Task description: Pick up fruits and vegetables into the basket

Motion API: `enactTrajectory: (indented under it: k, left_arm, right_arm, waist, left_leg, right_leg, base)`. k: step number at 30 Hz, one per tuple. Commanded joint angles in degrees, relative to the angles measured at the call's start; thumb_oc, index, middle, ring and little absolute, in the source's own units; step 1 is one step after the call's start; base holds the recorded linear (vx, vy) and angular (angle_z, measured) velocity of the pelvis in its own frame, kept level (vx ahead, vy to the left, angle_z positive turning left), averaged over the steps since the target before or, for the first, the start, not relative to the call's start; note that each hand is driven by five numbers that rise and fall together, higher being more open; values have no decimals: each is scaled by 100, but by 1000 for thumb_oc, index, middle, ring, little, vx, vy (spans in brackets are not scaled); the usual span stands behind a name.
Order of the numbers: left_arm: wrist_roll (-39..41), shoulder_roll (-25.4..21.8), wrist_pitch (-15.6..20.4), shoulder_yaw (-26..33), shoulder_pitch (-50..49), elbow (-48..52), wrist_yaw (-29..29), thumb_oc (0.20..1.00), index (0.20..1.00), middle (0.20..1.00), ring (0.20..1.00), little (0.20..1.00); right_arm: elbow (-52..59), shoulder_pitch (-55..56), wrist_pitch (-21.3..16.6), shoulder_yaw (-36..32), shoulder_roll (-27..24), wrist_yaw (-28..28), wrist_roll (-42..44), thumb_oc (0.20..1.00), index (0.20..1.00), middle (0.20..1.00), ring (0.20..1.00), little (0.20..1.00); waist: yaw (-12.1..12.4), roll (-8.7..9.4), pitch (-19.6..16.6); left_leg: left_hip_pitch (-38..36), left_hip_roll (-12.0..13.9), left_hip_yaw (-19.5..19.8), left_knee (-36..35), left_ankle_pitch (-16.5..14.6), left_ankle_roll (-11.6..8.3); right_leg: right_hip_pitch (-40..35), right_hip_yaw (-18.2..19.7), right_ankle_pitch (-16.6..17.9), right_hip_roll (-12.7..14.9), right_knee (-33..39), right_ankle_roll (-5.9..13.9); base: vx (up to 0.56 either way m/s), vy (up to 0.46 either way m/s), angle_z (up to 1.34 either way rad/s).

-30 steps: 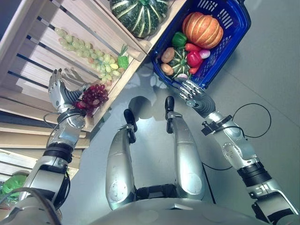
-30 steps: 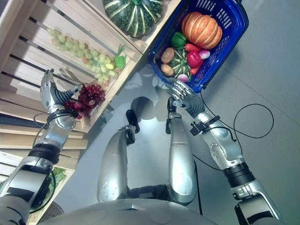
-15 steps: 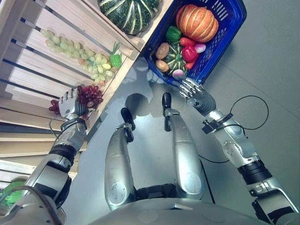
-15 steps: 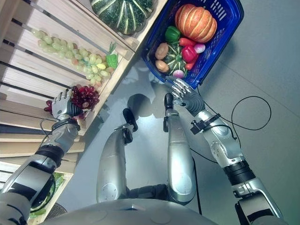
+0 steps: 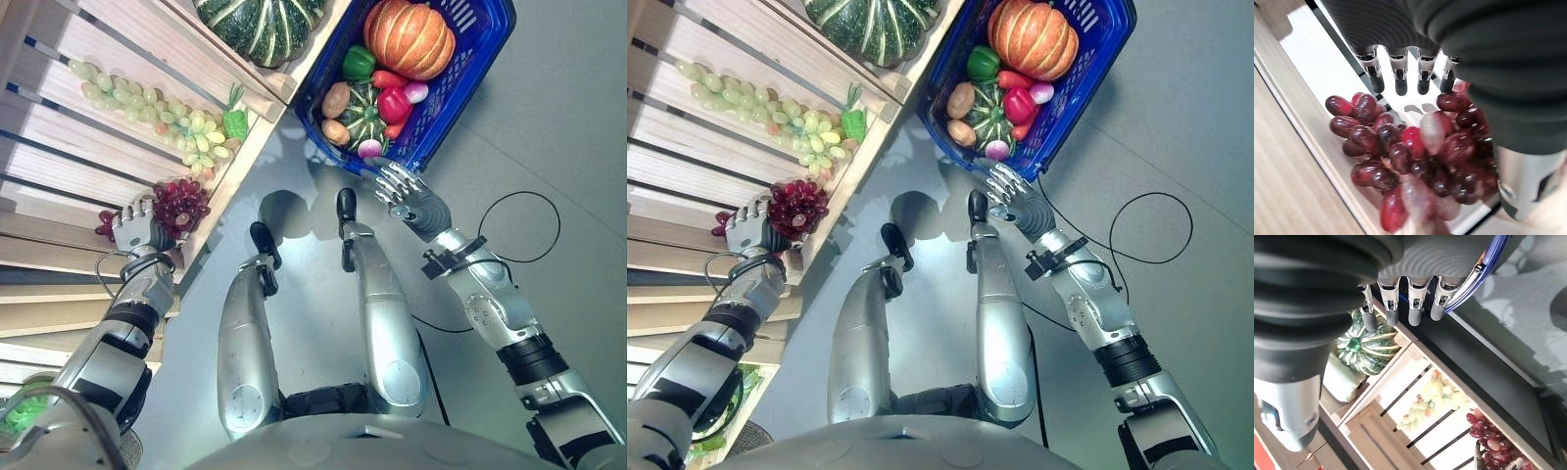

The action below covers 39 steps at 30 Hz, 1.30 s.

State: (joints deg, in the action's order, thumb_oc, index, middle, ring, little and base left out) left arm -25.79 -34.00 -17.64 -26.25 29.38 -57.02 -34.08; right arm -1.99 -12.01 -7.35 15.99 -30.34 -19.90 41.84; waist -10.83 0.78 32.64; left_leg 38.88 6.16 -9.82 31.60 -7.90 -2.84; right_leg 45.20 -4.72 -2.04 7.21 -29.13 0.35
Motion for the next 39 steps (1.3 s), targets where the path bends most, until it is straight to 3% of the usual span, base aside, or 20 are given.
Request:
enactTrajectory:
  k: [1, 8, 13, 18, 21, 25, 32, 33, 35, 39]
  left_arm:
    - [-419, -173, -410, -22, -117, -313, -348, 1000, 1000, 1000, 1000, 1000]
    - [-858, -308, -775, -183, 203, -756, -689, 1000, 1000, 1000, 1000, 1000]
    - [-731, -308, -724, -245, 321, -772, -934, 1000, 1000, 1000, 1000, 1000]
    - [273, -262, -94, -143, 497, -719, -992, 1000, 1000, 1000, 1000, 1000]
    - [1249, -155, 320, 86, 639, -788, -522, 1000, 1000, 1000, 1000, 1000]
    - [1940, 64, 785, 450, 742, -942, -16, 1000, 1000, 1000, 1000, 1000]
    - [3235, 306, 1335, 856, 802, -957, 448, 1000, 1000, 1000, 1000, 1000]
    - [3310, 337, 1386, 901, 790, -927, 480, 912, 912, 912, 912, 912]
    - [3437, 354, 1445, 914, 786, -884, 552, 200, 200, 200, 200, 200]
    - [3263, 393, 1332, 841, 769, -754, 301, 200, 200, 200, 200, 200]
  right_arm:
    - [471, 137, -203, -10, -119, -2, 135, 1000, 1000, 1000, 1000, 1000]
    - [315, 40, -411, 85, -152, 59, 209, 1000, 1000, 1000, 1000, 1000]
    - [302, -7, -489, 127, -154, 124, 271, 1000, 1000, 1000, 1000, 1000]
    - [292, -88, -579, 202, -141, 206, 327, 1000, 1000, 1000, 1000, 1000]
    - [251, -160, -599, 235, -109, 253, 366, 1000, 1000, 1000, 1000, 1000]
    - [229, -228, -566, 271, -10, 308, 367, 1000, 1000, 1000, 1000, 1000]
    - [314, -302, -474, 314, 96, 460, 379, 1000, 1000, 1000, 1000, 1000]
    - [349, -294, -451, 306, 105, 493, 367, 1000, 1000, 1000, 1000, 1000]
    - [404, -279, -426, 281, 131, 519, 353, 1000, 1000, 1000, 1000, 1000]
    - [461, -267, -406, 263, 101, 543, 355, 1000, 1000, 1000, 1000, 1000]
  waist:
    - [-34, 33, -285]
    - [-60, 126, -285]
    - [-60, 165, -285]
    - [-46, 224, -285]
    - [-38, 255, -285]
    - [-26, 306, -285]
    - [-8, 383, -285]
    - [-7, 389, -285]
    - [-11, 392, -285]
    - [-11, 387, -285]
  left_leg:
    - [205, 39, -463, -38, 14, 104]
    - [463, 110, -454, 54, 4, 102]
    - [597, 115, -423, 47, 15, 94]
    - [741, 115, -367, 17, 42, 79]
    - [829, 101, -321, 12, 51, 76]
    - [852, 84, -269, -18, 70, 81]
    - [843, 78, -221, -47, 76, 80]
    - [830, 75, -221, -52, 69, 82]
    - [841, 66, -209, -30, 54, 87]
    - [817, 53, -214, -43, 54, 98]
  right_leg:
    - [9, -96, -351, 1, -201, 425]
    - [289, -77, -335, -48, -284, 400]
    - [438, -63, -311, -90, -299, 391]
    - [554, -70, -270, -146, -252, 383]
    - [628, -75, -256, -175, -242, 374]
    - [628, -96, -248, -204, -221, 372]
    - [599, -143, -229, -229, -191, 382]
    - [588, -151, -232, -225, -186, 384]
    - [600, -142, -218, -227, -190, 392]
    - [588, -139, -214, -232, -185, 385]
  base:
    - [0, 0, 0]
    - [-14, -19, -1]
    - [-22, -38, 0]
    - [-27, -53, 3]
    - [-24, -51, 0]
    - [-17, -55, 2]
    - [-13, -44, 1]
    - [0, 0, 0]
    - [0, 0, 0]
    - [0, 0, 0]
